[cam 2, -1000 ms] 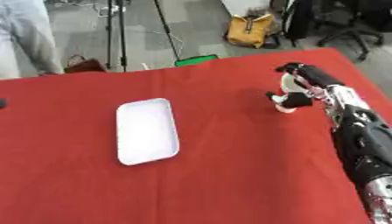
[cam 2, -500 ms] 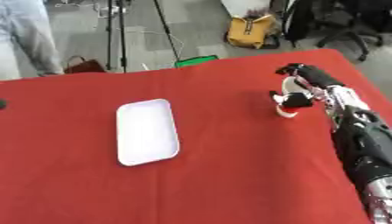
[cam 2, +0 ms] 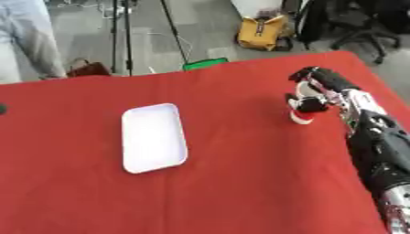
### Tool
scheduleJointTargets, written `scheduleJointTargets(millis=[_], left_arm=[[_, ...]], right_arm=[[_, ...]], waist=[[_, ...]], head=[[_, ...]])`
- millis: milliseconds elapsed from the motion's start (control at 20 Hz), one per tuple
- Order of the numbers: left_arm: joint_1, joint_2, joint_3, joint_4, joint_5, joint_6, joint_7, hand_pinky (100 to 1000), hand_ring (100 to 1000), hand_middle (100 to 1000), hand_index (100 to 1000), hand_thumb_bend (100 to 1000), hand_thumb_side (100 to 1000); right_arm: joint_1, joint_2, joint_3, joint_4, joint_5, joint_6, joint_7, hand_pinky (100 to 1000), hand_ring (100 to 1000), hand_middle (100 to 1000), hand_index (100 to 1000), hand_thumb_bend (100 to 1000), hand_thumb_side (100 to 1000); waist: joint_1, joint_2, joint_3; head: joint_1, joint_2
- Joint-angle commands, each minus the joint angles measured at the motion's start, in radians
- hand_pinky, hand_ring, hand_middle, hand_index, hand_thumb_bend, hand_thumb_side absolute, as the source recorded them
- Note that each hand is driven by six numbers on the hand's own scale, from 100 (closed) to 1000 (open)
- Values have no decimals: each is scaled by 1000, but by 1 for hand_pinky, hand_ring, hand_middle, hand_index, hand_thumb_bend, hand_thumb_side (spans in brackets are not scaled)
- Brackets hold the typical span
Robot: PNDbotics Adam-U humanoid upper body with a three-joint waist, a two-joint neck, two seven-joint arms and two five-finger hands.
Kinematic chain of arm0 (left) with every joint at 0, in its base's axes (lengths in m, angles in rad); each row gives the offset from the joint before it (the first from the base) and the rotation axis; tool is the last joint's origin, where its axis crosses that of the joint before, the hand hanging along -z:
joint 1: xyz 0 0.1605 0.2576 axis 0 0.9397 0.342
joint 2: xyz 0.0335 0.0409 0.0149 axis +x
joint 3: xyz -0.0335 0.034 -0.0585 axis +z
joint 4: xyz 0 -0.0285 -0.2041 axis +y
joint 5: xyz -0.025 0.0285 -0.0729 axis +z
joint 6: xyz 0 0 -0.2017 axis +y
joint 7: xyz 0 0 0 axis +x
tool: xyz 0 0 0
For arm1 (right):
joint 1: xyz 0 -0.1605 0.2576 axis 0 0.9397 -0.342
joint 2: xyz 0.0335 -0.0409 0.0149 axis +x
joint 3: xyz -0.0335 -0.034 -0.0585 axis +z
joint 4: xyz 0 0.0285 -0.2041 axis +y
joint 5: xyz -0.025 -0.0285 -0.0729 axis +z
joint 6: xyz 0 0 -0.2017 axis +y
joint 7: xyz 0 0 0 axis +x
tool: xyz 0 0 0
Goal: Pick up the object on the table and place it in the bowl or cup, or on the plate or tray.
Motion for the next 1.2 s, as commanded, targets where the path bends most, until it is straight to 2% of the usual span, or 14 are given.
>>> scheduleJointTargets(millis=[50, 100, 150, 200, 250, 300, 550, 900, 1200], left_arm=[[-12, 19, 1, -21, 0, -1, -3, 751, 689, 725, 794, 943, 614], [-12, 19, 2, -21, 0, -1, -3, 751, 689, 726, 794, 942, 613], [-12, 19, 2, -21, 0, -1, -3, 751, 689, 726, 794, 942, 613], [-12, 19, 2, -21, 0, -1, -3, 751, 689, 726, 794, 942, 613], [-11, 19, 2, -21, 0, -1, -3, 751, 689, 726, 794, 942, 613], [-11, 19, 2, -21, 0, -1, -3, 751, 689, 726, 794, 942, 613], [-11, 19, 2, -21, 1, -1, -3, 751, 690, 726, 795, 941, 613], [-12, 17, 2, -21, 1, -1, -4, 751, 690, 726, 795, 940, 614], [-13, 17, 0, -21, 3, 1, -5, 751, 690, 726, 795, 939, 614]], right_arm=[[-21, -28, 4, -7, -3, -2, 8, 399, 633, 710, 814, 237, 418], [-20, -28, 4, -5, -3, -2, 10, 285, 568, 699, 807, 171, 330], [-20, -28, 5, -4, -3, -2, 11, 285, 568, 699, 807, 171, 330], [-19, -28, 5, -4, -3, -1, 12, 190, 506, 692, 798, 108, 210], [-18, -28, 6, -4, -3, 0, 12, 190, 506, 692, 798, 108, 210], [-17, -27, 7, -8, -3, -1, 12, 147, 479, 688, 793, 100, 174], [-14, -23, 11, -55, -9, -30, 16, 144, 477, 688, 792, 100, 163], [-17, 1, 26, -193, -51, -107, 50, 137, 472, 688, 788, 100, 130], [-42, 41, 73, -298, -116, -182, 91, 146, 479, 696, 789, 115, 131]], waist=[[-2, -15, 0], [-2, -15, 0], [-2, -15, 0], [-2, -15, -1], [-2, -15, -1], [-1, -15, -1], [0, -15, -4], [2, -16, -5], [0, -18, -1]], head=[[-2, -8], [-1, -8], [-1, -8], [-1, -8], [-1, -9], [-1, -9], [0, -10], [-2, -12], [-4, -14]])
